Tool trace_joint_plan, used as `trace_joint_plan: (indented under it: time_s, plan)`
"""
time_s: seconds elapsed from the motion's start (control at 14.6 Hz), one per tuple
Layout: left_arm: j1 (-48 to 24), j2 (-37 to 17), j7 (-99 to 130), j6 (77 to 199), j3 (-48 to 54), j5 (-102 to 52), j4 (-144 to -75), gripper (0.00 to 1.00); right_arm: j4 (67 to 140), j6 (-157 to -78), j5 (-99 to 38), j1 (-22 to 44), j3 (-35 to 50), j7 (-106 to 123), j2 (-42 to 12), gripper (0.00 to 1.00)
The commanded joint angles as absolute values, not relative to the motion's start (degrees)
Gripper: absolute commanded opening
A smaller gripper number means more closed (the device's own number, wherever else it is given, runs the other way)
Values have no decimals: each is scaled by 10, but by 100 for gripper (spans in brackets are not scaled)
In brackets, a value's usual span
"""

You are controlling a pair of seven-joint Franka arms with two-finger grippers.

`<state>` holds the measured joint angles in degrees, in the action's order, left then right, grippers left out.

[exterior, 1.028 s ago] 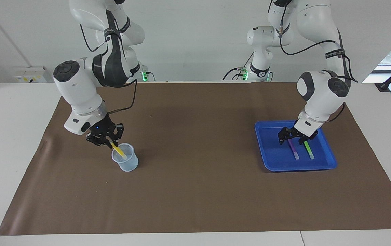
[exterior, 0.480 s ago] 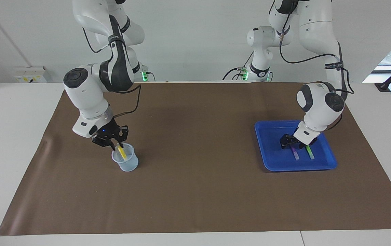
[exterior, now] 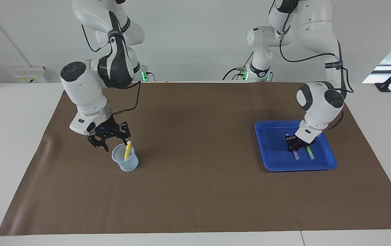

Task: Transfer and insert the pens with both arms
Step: 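Grasp the purple pen with the left gripper while the right gripper withdraws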

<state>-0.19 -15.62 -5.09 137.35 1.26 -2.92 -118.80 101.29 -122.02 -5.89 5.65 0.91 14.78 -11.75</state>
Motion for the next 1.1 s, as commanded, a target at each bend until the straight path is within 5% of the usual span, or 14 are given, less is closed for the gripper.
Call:
trace_joint_plan:
  time_s: [0.0, 0.48, 1.03]
  plan:
    - [-1, -143, -21, 1362, 19, -18, -1198, 0, 967, -1187, -127, 54, 30, 134, -125, 82]
    - [-41, -73, 257, 1270, 25, -21, -1180, 0, 966, -1198, -339, 90, 37, -43, -124, 87]
    - [-148, -86, 643, 1226, 25, -168, -1071, 0, 996, -1284, -489, 152, 37, -156, -117, 88]
